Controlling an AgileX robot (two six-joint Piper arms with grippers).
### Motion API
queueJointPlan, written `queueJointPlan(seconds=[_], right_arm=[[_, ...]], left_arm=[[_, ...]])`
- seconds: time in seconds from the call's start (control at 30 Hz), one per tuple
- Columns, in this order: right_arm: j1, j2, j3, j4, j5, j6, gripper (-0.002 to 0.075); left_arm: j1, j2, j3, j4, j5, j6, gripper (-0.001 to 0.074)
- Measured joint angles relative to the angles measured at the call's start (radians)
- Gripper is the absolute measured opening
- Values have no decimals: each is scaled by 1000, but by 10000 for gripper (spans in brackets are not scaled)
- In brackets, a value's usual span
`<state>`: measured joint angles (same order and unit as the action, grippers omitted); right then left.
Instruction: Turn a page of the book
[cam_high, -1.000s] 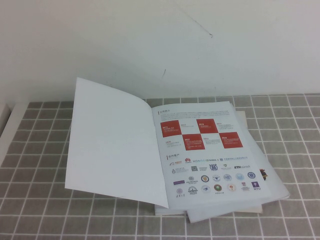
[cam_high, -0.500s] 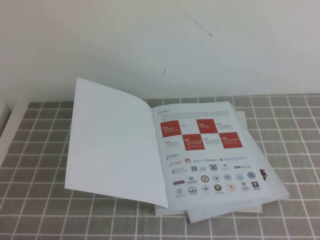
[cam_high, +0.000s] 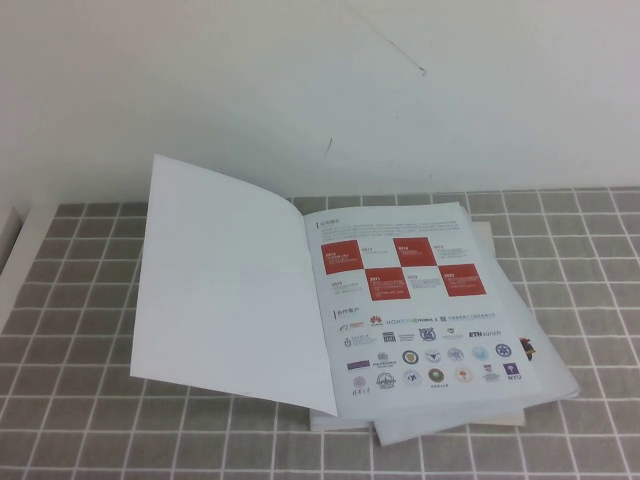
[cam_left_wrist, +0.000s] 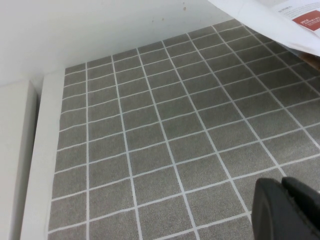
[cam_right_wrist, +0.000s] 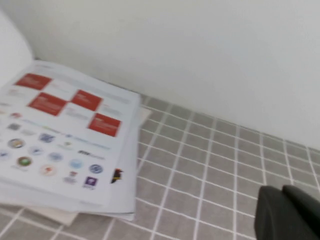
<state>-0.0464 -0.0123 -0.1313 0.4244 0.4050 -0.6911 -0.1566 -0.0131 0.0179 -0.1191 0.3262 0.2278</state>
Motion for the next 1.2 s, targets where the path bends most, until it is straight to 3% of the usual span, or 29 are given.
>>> queueJointPlan(seconds=[0.17, 0.43, 0.67, 1.2], right_arm=[[-42, 0, 112, -103, -95, 203, -1], [-44, 0, 157, -189, -61, 431, -2], [-44, 0, 150, -459, -39, 772, -2], [-44, 0, 150, -436, -39, 587, -2]], left_arm=[[-2, 0, 0, 0, 0, 0, -4], [-2, 0, 0, 0, 0, 0, -4], [-2, 0, 0, 0, 0, 0, -4], [-2, 0, -2, 0, 0, 0, -4]])
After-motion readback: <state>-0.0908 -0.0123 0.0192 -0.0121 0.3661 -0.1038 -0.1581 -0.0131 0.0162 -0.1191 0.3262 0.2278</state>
